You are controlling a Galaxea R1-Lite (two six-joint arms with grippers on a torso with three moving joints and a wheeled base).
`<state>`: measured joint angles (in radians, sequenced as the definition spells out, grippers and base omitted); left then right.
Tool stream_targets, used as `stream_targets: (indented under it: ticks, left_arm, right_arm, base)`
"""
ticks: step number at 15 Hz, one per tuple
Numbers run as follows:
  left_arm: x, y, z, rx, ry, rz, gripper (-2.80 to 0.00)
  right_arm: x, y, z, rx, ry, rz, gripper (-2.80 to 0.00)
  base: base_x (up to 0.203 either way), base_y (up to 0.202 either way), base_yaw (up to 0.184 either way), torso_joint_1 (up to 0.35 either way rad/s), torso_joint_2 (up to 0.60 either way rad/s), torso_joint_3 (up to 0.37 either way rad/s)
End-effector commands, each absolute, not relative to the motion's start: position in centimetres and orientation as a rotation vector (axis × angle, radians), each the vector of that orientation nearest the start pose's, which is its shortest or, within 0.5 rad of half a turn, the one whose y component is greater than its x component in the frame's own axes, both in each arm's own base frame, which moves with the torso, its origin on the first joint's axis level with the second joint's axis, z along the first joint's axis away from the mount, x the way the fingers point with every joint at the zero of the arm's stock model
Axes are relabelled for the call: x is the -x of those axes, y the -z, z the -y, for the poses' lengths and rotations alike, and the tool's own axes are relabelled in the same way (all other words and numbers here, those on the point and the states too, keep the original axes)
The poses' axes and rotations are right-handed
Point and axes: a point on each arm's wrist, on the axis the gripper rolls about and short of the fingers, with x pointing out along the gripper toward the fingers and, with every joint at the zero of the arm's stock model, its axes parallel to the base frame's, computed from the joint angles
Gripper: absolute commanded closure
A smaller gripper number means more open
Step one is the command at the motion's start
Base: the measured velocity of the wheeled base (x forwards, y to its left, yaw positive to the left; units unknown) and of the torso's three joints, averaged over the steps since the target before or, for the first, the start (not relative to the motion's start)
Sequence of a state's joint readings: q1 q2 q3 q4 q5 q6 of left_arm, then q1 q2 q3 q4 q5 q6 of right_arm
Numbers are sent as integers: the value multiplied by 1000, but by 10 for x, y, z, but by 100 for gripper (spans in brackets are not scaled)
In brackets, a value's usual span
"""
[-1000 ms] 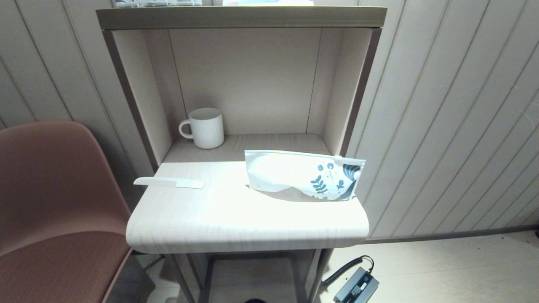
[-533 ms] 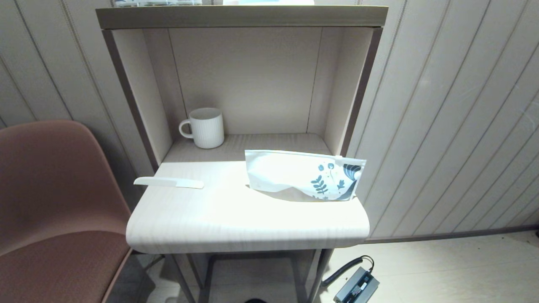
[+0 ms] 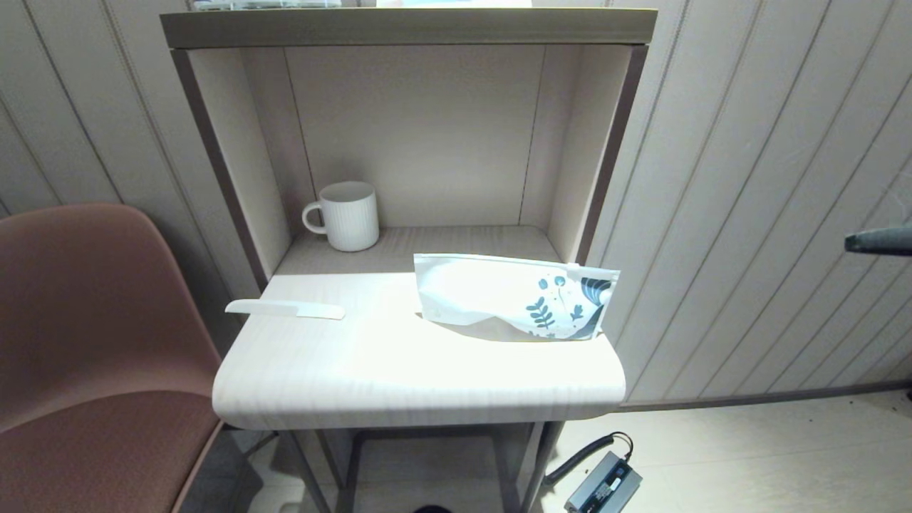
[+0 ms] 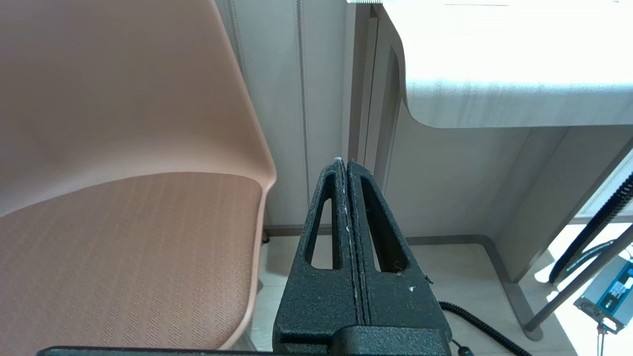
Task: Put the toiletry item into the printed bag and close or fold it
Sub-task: Pick up the storage bag
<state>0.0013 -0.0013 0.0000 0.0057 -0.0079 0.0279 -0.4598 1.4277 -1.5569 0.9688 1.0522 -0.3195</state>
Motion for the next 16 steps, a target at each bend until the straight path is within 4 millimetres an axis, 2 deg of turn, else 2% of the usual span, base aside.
stream_targets:
  ticks: [1,3,4,5,9,12,14,16]
  left_arm:
    - [23,-75,0,-29,6,-8,0]
    - [23,-75,0,-29,6,-8,0]
    - [23,-75,0,-29,6,-6,0]
    - [23,-75,0,-29,6,-6,0]
    - [23,-75,0,-29,6,-5,0]
    - [23,-75,0,-29,5,-3,0]
    - [23,-75,0,-29,5,-3,0]
    - [23,-75,0,-29,5,-3,0]
  right_arm:
    - [-185,-299,70,-242,-712,-544,0]
    - [-188,-292,66,-221,-762,-531,0]
    - [-186,-290,58,-210,-797,-527,-224]
    - [-180,-291,49,-175,-824,-501,-280]
    - [-181,-276,30,-54,-887,-411,-280]
    - [-193,-267,20,107,-795,-375,-280]
    - [-200,-257,9,153,-806,-340,-280]
    - [-202,-257,6,161,-818,-330,-280]
  base:
    - [0,0,0,0,0,0]
    - [0,0,0,0,0,0]
    - [0,0,0,0,0,0]
    - [0,0,0,0,0,0]
    - [0,0,0,0,0,0]
    - [0,0,0,0,0,0]
    - [0,0,0,0,0,0]
    - [0,0,0,0,0,0]
